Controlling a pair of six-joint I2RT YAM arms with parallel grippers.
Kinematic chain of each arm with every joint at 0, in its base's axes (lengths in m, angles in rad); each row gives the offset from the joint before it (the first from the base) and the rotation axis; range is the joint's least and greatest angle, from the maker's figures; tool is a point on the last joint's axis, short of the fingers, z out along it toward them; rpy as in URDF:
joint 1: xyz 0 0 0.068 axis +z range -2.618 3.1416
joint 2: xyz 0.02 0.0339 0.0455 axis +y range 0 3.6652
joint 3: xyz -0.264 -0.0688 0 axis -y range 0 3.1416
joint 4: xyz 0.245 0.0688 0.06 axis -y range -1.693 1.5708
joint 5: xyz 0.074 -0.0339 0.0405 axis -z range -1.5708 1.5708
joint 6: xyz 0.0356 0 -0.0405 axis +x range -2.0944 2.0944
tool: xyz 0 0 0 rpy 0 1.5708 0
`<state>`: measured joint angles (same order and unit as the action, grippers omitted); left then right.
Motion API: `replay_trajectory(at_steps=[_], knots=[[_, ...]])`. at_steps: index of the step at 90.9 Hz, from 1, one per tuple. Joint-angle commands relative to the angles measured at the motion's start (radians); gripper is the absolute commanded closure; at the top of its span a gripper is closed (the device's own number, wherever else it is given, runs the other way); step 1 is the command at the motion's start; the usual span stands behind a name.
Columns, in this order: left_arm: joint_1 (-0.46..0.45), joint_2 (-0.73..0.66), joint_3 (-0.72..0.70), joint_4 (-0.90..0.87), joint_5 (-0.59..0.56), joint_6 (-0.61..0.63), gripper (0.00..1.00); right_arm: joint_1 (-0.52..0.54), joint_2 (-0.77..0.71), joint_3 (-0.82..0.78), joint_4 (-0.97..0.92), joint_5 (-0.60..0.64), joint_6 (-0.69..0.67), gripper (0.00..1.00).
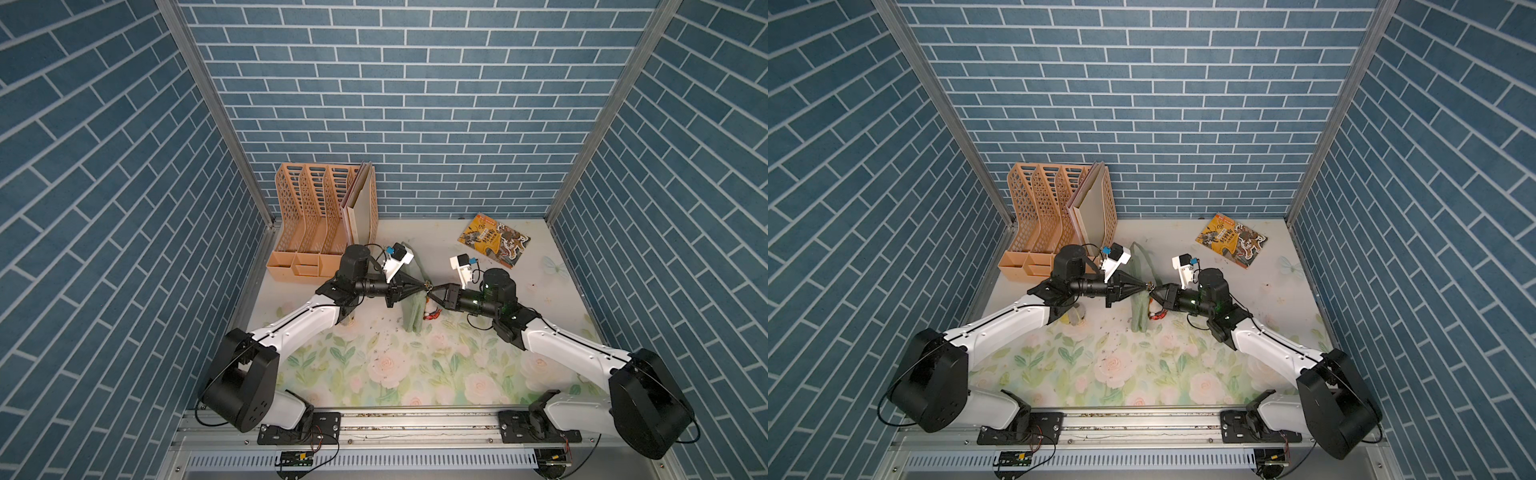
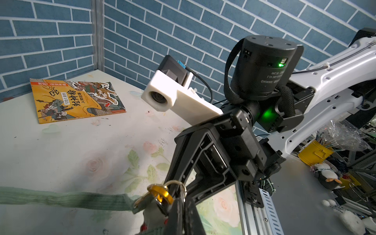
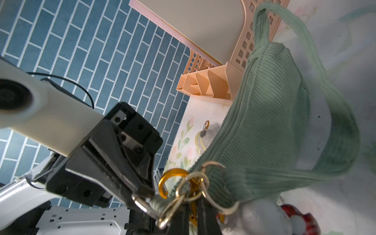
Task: Remove the decoration from the bag
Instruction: Remove the decoration item from the bag.
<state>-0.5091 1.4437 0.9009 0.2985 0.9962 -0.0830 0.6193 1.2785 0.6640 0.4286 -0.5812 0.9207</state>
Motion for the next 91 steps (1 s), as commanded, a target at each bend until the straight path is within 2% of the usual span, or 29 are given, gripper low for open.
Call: replay_trajectory(at_steps=[1, 19, 43, 57, 91], knots=[[0.0, -0.017, -0.012, 0.023, 0.024, -0.008, 1.0, 0.002, 0.004, 0.039, -0.042, 0.009, 0.05, 1.0], [-0.001, -0.025, -0.019, 0.027, 0.02, -0.01, 1.0, 0.002, 0.005, 0.075, -0.102, 0.004, 0.04, 1.0], [0.0, -0.038, -0.029, 0.069, 0.002, -0.039, 1.0, 0.002, 0.022, 0.05, -0.225, 0.064, -0.05, 1.0], [0.011, -0.04, -0.027, 0.085, -0.065, -0.058, 1.0, 0.006, 0.014, 0.04, -0.241, 0.071, -0.071, 1.0], [0.03, 0.002, -0.023, 0.13, -0.256, -0.203, 1.0, 0.014, -0.078, -0.002, -0.351, 0.098, -0.158, 1.0]])
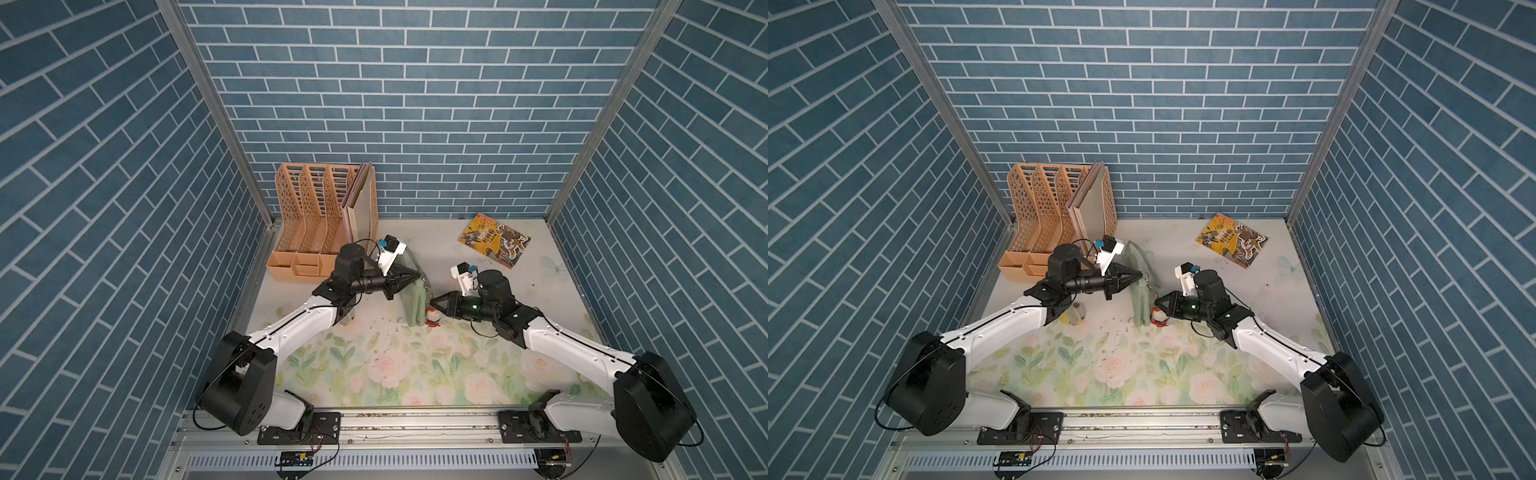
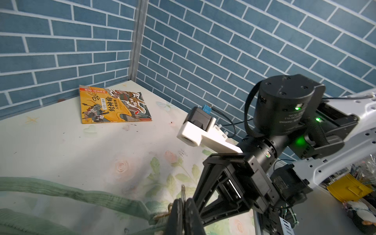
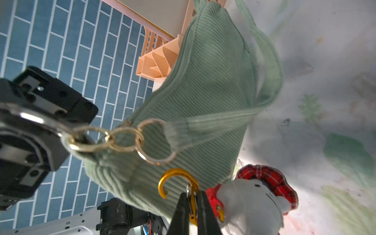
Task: Remove the decoration from the bag
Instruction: Remove the decoration item from the bag, then place the bag at the center of the board, then place the decoration item at the center of the board.
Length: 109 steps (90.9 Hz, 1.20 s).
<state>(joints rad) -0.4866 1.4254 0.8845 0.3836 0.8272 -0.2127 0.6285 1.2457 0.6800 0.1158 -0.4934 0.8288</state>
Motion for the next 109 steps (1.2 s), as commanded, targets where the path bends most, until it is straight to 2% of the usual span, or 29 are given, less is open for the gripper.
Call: replay_trajectory(at_steps=[1, 14, 29, 40, 47, 64, 71, 94, 109], knots=[[0.008, 0.024, -0.006, 0.048, -0.091, -0.081, 1.0, 0.005, -0.046, -0.02, -0.037, 0.006, -0.067, 1.0], [0.0, 0.081, 0.025, 0.084, -0.132, -0.141, 1.0, 0.005, -0.07, -0.051, -0.037, -0.01, -0.076, 1.0], [-0.068, 0.166, 0.094, -0.014, -0.211, -0.118, 0.99, 0.001, -0.12, -0.031, -0.095, 0.079, -0.139, 1.0], [-0.102, 0.217, 0.077, -0.008, -0.246, -0.137, 0.95, -0.03, -0.145, -0.019, -0.105, 0.121, -0.174, 1.0], [-0.11, 0.246, 0.068, 0.014, -0.258, -0.168, 0.9, -0.053, -0.163, -0.018, -0.104, 0.158, -0.196, 1.0], [-0.119, 0.261, 0.106, 0.0, -0.283, -0.235, 0.67, -0.058, -0.195, -0.043, -0.006, 0.281, -0.297, 1.0], [-0.118, 0.244, 0.14, -0.058, -0.299, -0.253, 0.58, -0.058, -0.204, -0.08, 0.071, 0.312, -0.334, 1.0], [-0.131, 0.116, 0.155, -0.158, -0.308, -0.389, 0.46, -0.057, -0.224, -0.139, 0.188, 0.383, -0.44, 1.0], [-0.214, 0.078, 0.148, -0.112, -0.29, -0.468, 0.38, -0.055, -0.213, -0.141, 0.22, 0.368, -0.479, 0.99]])
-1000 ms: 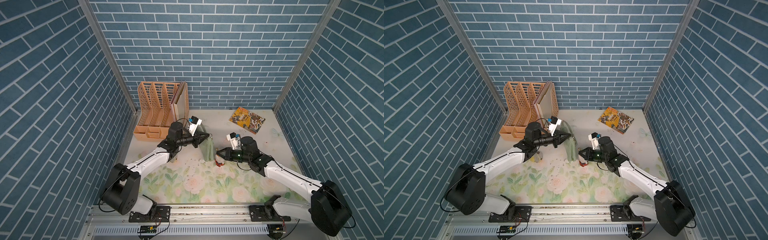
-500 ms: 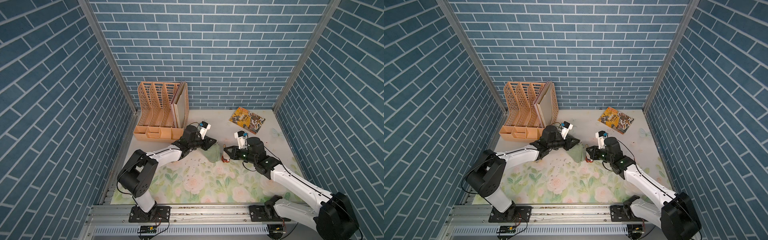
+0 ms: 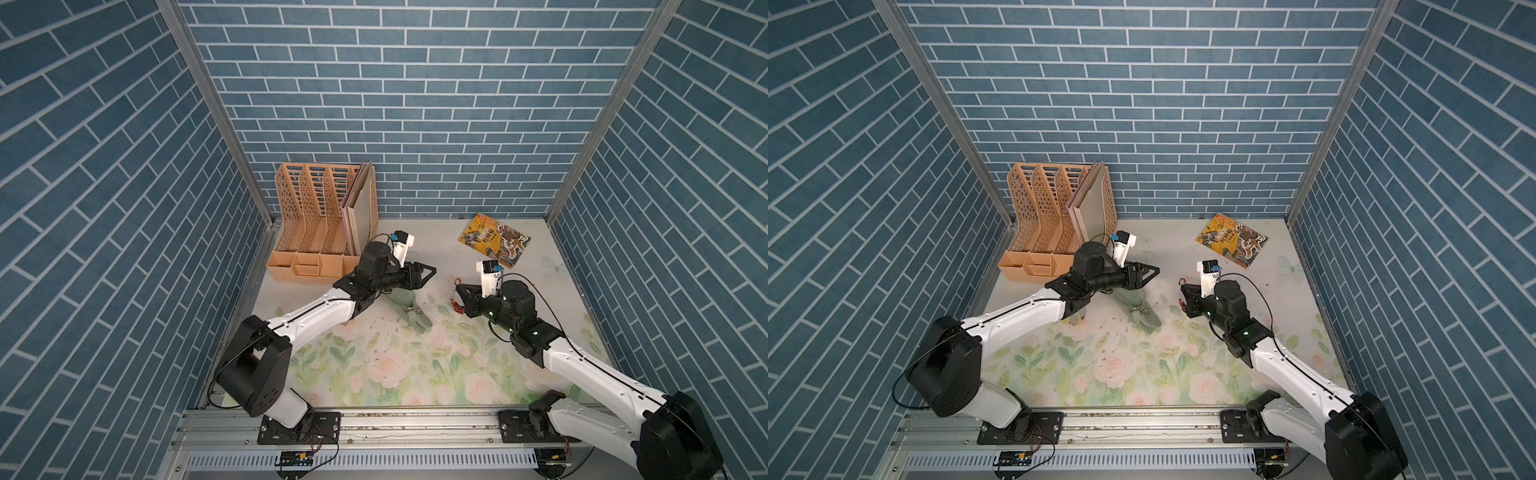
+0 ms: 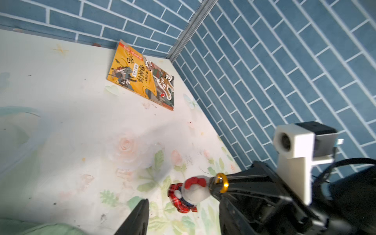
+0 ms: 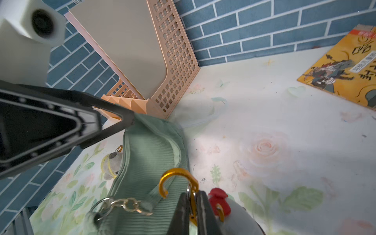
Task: Remove the decoration from the bag
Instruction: Place the decoration item at the center of the board.
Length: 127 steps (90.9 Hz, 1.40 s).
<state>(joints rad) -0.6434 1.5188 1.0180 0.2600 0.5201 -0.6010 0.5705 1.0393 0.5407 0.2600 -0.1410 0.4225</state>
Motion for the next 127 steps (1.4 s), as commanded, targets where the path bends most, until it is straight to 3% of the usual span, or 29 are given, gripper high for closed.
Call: replay_trajectory(at_steps=[1, 41, 70, 101, 127], knots=[[-0.062, -0.015, 0.016, 0.015, 0.021, -0.083, 0.38, 0.003, -0.005, -0.001, 0.077, 0.014, -0.074, 0.99], [-0.097, 0.047, 0.129, -0.111, 0.007, 0.016, 0.43, 0.054, 0.037, 0.052, 0.066, -0.018, -0.129, 0.98], [-0.104, 0.074, 0.205, -0.267, -0.055, 0.136, 0.55, 0.076, 0.053, 0.078, 0.05, -0.026, -0.138, 0.98], [-0.105, 0.075, 0.217, -0.265, -0.048, 0.145, 0.74, 0.094, 0.061, 0.094, 0.035, -0.024, -0.157, 0.98], [-0.106, 0.074, 0.222, -0.274, -0.05, 0.154, 0.83, 0.097, 0.064, 0.099, 0.031, -0.028, -0.163, 0.98]])
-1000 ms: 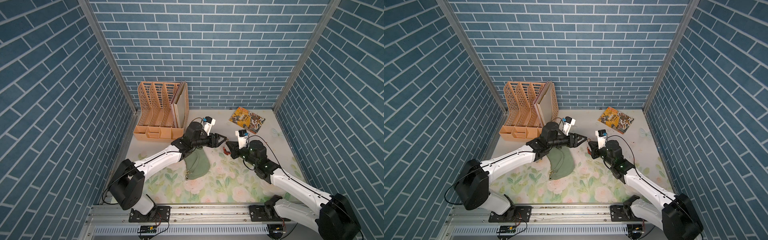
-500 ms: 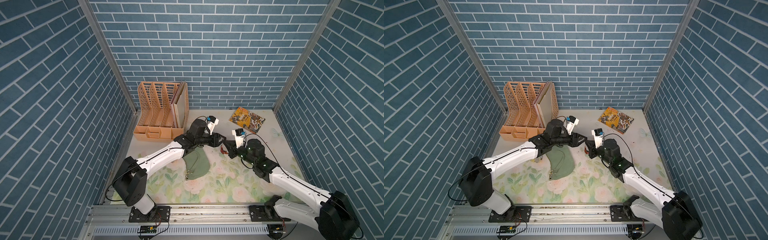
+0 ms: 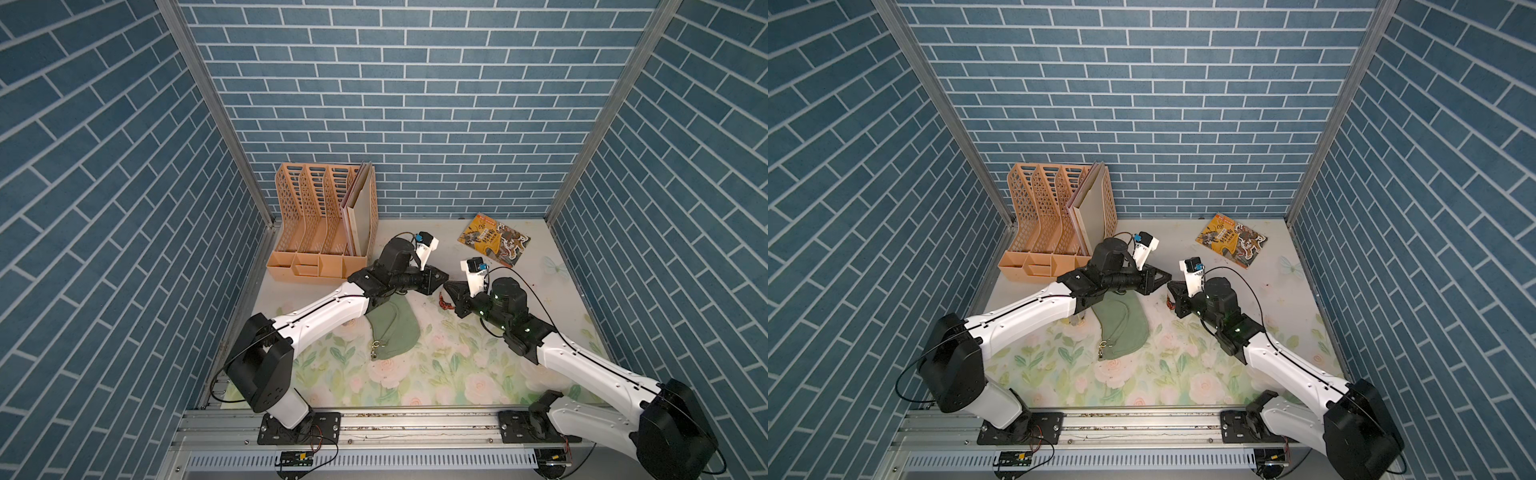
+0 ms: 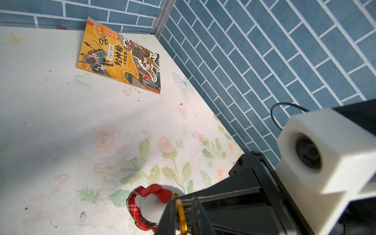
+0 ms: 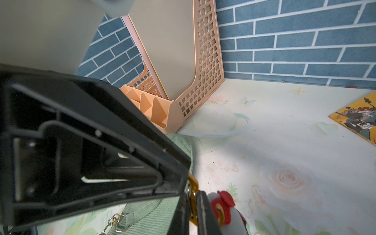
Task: Remove the decoration from the bag
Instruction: Place the decoration item at the center of the board.
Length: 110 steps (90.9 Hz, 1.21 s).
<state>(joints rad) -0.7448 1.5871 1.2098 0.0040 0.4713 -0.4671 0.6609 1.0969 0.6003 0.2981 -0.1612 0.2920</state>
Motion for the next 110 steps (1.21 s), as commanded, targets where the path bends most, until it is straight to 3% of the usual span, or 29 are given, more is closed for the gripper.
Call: replay_trajectory(at_steps=[1, 45, 81, 110], knots=[[-0.004, 0.006, 0.031, -0.019, -0.001, 0.021, 0.84, 0.006, 0.006, 0.041, -0.008, -0.008, -0.033, 0.98], [-0.005, 0.018, 0.053, -0.066, -0.031, 0.073, 1.0, 0.011, -0.009, 0.067, -0.06, -0.043, -0.043, 0.81], [-0.003, 0.04, 0.058, -0.091, -0.008, 0.121, 1.0, -0.003, -0.008, 0.096, -0.093, -0.111, 0.001, 0.63], [-0.003, 0.04, 0.042, -0.097, 0.015, 0.149, 1.0, -0.078, -0.023, 0.085, -0.043, -0.227, 0.092, 0.54]])
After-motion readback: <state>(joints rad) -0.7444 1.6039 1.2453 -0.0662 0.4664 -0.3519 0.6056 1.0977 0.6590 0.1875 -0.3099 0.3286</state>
